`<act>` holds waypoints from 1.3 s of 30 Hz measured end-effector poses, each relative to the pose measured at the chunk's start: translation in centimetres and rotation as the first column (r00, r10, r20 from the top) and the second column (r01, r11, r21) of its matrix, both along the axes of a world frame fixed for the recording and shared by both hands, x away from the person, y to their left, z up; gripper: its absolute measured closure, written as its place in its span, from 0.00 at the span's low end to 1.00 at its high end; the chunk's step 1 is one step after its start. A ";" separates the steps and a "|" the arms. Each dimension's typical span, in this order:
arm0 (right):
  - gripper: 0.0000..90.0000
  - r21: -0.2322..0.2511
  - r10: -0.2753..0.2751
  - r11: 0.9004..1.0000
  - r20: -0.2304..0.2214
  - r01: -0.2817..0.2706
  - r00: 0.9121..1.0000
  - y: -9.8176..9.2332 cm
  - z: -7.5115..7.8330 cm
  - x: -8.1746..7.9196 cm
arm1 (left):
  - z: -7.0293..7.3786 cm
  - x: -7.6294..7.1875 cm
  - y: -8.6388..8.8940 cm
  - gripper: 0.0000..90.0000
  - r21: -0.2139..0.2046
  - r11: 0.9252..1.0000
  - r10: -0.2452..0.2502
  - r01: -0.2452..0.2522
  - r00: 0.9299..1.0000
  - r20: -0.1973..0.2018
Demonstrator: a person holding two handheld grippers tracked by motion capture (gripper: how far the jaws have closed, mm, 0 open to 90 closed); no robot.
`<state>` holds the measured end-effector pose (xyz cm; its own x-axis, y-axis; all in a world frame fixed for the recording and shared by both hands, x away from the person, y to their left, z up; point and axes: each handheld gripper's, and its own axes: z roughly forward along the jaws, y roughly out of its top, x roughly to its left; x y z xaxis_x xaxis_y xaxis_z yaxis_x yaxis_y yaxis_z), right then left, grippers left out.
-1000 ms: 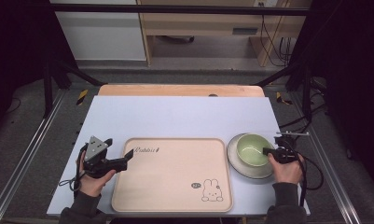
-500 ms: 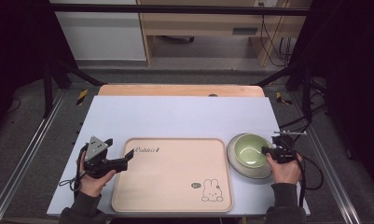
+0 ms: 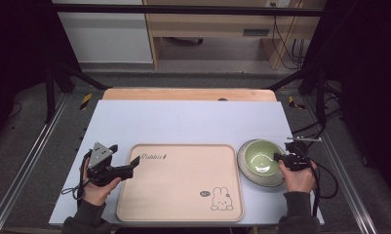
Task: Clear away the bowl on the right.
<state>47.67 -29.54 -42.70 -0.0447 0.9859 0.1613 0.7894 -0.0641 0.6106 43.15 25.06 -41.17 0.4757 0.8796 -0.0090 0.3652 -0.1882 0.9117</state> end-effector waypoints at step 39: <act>0.93 0.049 0.102 0.993 0.111 -0.108 0.989 1.4 3.2 -1.5 | 0.1 -0.1 0.0 0.11 0.000 1.000 -0.002 0.002 1.000 0.003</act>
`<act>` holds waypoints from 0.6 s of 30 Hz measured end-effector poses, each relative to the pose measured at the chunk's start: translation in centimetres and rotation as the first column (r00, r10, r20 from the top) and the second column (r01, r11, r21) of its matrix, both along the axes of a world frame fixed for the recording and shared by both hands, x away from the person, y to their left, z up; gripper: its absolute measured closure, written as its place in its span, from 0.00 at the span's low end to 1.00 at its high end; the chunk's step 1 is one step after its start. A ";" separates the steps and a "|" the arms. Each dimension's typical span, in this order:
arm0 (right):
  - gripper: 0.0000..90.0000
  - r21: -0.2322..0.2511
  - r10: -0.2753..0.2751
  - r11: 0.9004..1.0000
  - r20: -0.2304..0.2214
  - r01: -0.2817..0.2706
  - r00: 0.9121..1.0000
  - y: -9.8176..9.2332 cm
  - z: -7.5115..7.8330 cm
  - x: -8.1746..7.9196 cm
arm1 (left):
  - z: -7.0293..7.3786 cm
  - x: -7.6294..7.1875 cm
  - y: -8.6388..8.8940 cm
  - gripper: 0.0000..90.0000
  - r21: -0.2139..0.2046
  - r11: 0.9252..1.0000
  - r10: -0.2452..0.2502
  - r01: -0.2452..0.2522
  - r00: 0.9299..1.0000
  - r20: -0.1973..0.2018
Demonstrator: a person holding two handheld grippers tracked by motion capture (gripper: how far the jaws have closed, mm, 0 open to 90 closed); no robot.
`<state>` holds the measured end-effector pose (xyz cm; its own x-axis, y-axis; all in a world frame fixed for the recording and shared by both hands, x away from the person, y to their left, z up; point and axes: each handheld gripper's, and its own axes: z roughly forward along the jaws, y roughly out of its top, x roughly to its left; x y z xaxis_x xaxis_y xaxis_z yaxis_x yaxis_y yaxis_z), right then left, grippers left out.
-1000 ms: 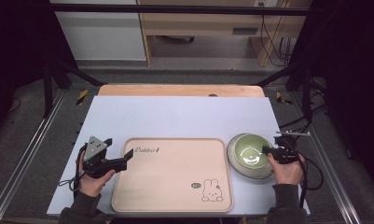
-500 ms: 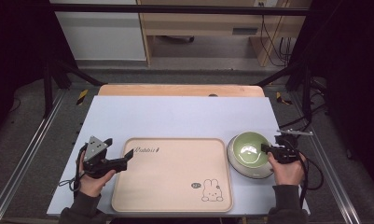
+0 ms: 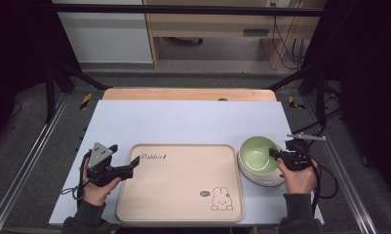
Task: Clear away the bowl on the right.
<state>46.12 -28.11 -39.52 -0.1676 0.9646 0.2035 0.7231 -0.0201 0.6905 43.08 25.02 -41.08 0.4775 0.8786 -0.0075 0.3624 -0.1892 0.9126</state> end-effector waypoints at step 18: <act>0.93 0.007 0.052 0.999 0.030 -0.052 0.998 1.7 1.0 -0.4 | 0.0 0.0 0.0 0.11 0.002 1.000 -0.001 0.001 1.000 0.001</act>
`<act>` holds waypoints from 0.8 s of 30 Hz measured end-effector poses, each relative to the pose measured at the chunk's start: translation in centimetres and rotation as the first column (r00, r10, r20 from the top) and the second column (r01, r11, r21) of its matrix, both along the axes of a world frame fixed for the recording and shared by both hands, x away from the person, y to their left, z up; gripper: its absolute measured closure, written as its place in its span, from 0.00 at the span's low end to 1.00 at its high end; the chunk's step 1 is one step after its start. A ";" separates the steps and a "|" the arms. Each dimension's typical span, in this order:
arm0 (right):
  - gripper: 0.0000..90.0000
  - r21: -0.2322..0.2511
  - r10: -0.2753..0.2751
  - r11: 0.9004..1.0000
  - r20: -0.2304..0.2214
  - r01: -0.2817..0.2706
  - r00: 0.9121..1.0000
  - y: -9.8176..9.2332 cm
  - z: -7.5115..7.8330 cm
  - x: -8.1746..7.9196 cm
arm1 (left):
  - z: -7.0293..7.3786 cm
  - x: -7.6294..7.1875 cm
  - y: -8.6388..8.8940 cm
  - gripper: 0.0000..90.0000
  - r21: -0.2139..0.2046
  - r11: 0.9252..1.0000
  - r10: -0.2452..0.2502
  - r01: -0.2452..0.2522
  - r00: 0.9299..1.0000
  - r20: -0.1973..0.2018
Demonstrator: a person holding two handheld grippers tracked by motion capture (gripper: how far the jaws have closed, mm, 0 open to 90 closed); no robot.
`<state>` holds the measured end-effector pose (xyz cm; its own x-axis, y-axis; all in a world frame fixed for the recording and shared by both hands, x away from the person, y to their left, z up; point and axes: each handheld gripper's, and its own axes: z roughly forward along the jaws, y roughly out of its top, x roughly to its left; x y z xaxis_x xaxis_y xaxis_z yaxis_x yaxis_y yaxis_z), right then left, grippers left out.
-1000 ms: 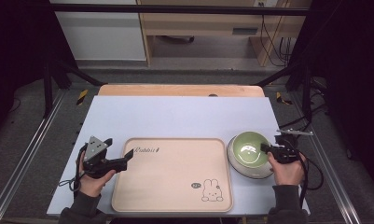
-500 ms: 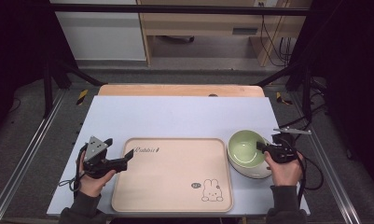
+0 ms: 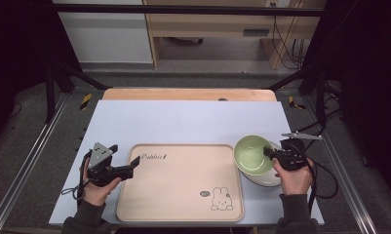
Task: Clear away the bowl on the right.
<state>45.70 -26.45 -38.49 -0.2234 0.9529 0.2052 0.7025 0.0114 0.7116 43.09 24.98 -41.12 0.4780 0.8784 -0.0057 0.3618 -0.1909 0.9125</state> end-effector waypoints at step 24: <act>0.93 -0.003 0.102 0.995 0.002 -0.102 0.995 3.3 0.4 0.2 | 0.0 0.0 0.0 0.11 0.000 1.000 -0.001 0.001 1.000 0.000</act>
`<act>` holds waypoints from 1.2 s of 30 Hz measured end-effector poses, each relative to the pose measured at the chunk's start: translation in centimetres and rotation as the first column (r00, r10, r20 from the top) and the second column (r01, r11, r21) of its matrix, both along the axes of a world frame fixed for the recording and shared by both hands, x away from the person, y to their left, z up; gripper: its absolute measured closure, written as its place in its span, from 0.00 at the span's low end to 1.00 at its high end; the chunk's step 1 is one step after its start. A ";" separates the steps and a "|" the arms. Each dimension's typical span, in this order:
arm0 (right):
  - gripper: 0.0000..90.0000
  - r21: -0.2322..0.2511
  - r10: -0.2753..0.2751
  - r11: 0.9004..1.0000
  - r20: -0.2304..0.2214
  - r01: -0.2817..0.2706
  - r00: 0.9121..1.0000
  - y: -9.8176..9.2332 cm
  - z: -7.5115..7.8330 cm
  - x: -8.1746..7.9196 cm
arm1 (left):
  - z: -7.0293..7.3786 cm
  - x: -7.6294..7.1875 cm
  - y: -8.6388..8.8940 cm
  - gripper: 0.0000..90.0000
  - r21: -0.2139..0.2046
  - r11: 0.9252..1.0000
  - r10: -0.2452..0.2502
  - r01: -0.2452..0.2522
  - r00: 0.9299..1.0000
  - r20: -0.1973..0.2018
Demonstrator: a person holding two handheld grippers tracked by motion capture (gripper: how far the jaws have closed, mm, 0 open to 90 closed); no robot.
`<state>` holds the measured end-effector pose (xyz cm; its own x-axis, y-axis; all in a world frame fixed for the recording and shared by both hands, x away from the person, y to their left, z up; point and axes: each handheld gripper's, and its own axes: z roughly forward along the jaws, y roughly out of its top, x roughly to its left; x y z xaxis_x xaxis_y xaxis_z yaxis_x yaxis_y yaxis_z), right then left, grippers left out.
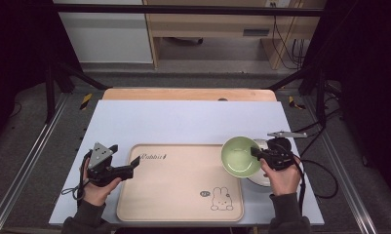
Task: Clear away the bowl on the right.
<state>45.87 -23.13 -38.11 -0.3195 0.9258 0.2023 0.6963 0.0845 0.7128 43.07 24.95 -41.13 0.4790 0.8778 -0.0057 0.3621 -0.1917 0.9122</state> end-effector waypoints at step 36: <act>0.93 0.018 0.110 0.994 0.044 -0.110 0.993 4.5 1.8 0.5 | 0.2 -0.1 0.0 0.11 -0.001 1.000 -0.005 0.005 1.000 0.005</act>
